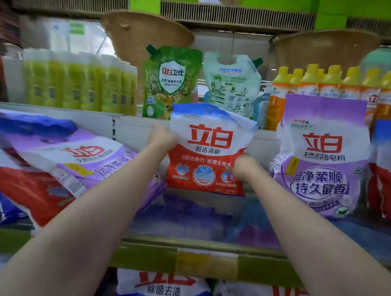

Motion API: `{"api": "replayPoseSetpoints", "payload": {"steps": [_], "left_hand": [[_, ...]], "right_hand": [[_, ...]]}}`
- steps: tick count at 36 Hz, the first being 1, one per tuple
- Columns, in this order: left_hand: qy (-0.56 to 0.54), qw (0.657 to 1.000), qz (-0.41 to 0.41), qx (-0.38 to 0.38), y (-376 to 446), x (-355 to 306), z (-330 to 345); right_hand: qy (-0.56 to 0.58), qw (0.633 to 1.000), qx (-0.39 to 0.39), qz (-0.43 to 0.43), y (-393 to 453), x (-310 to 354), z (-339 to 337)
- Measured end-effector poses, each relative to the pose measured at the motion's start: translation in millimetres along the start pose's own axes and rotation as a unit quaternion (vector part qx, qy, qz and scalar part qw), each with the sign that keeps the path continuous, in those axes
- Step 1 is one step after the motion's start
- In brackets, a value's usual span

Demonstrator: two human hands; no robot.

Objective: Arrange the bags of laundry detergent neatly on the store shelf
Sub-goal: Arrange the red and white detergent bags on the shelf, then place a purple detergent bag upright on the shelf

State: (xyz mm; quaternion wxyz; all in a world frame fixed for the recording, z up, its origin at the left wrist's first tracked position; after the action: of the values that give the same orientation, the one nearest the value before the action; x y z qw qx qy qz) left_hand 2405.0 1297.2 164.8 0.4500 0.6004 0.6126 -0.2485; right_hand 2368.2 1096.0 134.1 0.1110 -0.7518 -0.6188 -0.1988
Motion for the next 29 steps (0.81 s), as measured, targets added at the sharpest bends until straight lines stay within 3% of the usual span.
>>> {"api": "replayPoseSetpoints", "payload": {"steps": [6,13,20,29], "left_hand": [[0.227,0.971,0.07,0.03,-20,2,-5],[0.439,0.892,0.099,-0.036,-59,6,-21],[0.486,0.869,0.051,-0.073,-106,20,-50],[0.497,0.854,-0.023,-0.153,-183,41,-73]], "right_hand": [[-0.039,0.993,-0.109,0.037,-11,5,-6],[-0.049,0.991,-0.119,-0.048,-33,18,-4],[-0.156,0.951,-0.018,-0.266,-70,58,24],[-0.183,0.91,0.001,-0.371,-121,65,41]]}}
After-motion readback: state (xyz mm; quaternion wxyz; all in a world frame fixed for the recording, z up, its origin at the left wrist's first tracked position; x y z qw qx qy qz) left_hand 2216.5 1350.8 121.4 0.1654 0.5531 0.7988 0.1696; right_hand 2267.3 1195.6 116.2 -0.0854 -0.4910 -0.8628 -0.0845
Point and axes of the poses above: each hand's wrist, its own y-axis towards the middle knuckle, its own z-axis out of the palm, x = y × z, the point moved 2 cm from there along y, towards the middle knuckle, and after that the axes turned 8 degrees about x, right-handed, at the moved point
